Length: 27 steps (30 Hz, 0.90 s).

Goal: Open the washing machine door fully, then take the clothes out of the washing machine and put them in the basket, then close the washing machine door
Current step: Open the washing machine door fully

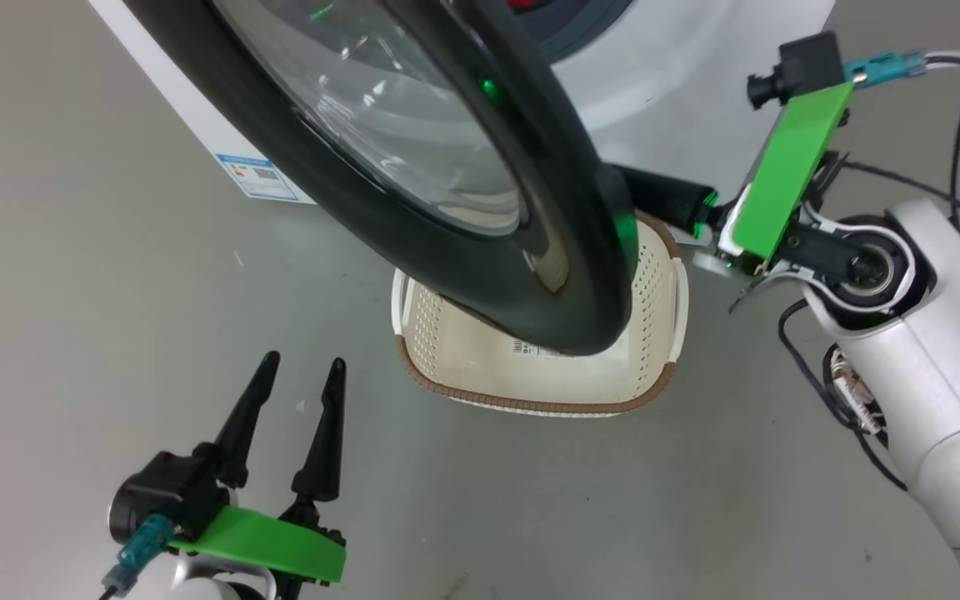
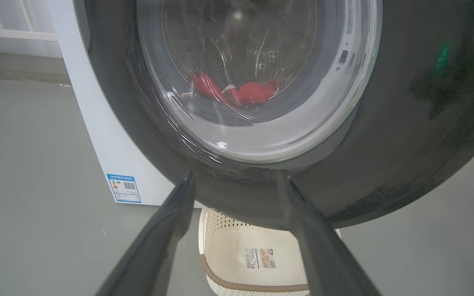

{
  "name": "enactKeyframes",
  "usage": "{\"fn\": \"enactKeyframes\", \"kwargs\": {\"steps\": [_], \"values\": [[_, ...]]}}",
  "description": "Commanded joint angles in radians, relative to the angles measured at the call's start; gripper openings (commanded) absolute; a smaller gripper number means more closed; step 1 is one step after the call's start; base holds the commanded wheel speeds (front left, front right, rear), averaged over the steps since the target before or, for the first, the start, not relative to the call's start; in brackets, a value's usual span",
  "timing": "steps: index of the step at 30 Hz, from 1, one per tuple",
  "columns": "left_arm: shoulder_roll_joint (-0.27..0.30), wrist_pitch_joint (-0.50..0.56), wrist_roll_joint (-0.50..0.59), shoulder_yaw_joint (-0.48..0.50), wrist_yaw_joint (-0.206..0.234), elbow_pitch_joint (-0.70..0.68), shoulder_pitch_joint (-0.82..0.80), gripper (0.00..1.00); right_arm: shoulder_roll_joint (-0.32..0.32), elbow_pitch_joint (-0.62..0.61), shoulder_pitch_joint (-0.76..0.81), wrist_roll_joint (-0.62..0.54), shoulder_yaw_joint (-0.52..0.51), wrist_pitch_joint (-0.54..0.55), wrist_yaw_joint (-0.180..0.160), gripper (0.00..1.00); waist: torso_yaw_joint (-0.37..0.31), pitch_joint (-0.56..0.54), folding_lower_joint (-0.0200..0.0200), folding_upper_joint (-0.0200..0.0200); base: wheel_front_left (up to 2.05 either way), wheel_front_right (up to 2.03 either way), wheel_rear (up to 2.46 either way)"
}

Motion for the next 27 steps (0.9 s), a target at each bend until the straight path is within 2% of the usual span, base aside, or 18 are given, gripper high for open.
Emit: {"fn": "enactKeyframes", "kwargs": {"steps": [1, 12, 15, 17, 18, 27], "values": [[0.018, -0.009, 0.006, 0.035, -0.006, -0.027, 0.012, 1.00, 0.024, -0.033, 0.023, 0.006, 0.011, 0.008, 0.008, 0.00, 0.001, 0.000, 0.0000, -0.0001, 0.00, 0.00, 0.00], [0.018, -0.009, 0.002, 0.033, -0.006, -0.027, 0.010, 1.00, 0.032, -0.035, 0.050, -0.023, 0.005, -0.021, 0.008, 0.00, 0.006, -0.008, 0.0000, -0.0001, 0.00, 0.00, 0.00], [0.018, -0.009, 0.002, 0.033, -0.006, -0.025, 0.010, 1.00, 0.027, -0.033, 0.058, -0.030, -0.006, -0.038, 0.008, 0.32, 0.003, -0.015, 0.0000, -0.0001, 0.00, 0.00, 0.00], [0.018, -0.009, 0.002, 0.031, -0.006, -0.023, 0.011, 1.00, 0.022, -0.032, 0.067, -0.033, -0.013, -0.048, 0.008, 0.80, -0.001, -0.021, 0.0000, -0.0001, 0.00, 0.00, 0.00], [0.018, -0.009, 0.002, 0.032, -0.006, -0.022, 0.011, 1.00, 0.018, -0.032, 0.071, -0.038, -0.016, -0.056, 0.008, 1.00, -0.003, -0.024, 0.0000, -0.0001, 0.00, 0.00, 0.00], [0.026, -0.009, 0.012, 0.041, -0.006, -0.013, 0.018, 1.00, -0.012, -0.035, 0.136, -0.072, -0.036, -0.133, 0.008, 1.00, -0.038, -0.055, 0.0000, -0.0001, 0.00, 0.00, 0.00]]}}
